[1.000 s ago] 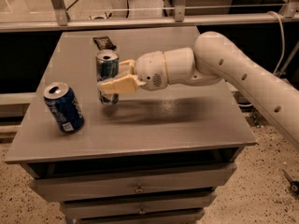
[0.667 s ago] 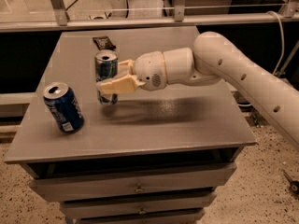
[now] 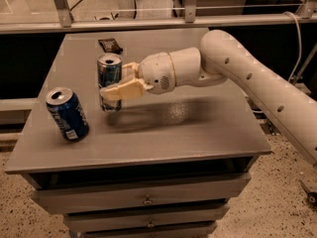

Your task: Move redbull can near pepsi can

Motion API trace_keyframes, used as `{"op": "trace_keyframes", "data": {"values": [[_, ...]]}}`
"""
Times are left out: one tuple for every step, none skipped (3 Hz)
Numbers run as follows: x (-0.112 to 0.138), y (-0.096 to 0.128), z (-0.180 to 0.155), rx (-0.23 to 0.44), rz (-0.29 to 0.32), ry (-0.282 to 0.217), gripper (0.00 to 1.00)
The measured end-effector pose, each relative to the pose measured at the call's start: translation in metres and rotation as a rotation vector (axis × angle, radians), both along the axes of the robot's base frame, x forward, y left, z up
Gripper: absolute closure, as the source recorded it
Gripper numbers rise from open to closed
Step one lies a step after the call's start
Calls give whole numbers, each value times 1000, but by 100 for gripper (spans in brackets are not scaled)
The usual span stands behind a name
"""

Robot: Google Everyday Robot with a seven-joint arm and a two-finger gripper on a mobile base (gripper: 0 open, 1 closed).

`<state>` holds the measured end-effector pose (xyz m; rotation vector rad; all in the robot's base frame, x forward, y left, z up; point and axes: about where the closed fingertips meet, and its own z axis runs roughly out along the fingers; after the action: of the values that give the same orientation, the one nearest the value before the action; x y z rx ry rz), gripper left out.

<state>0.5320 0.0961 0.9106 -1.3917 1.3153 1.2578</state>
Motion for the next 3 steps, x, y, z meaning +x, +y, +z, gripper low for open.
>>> {"op": "trace_keyframes", "data": {"values": [[-7, 17, 2, 29, 85, -5, 100], [-12, 32, -5, 26, 154, -4, 87], [-15, 39, -12, -3, 201, -8, 65]]}}
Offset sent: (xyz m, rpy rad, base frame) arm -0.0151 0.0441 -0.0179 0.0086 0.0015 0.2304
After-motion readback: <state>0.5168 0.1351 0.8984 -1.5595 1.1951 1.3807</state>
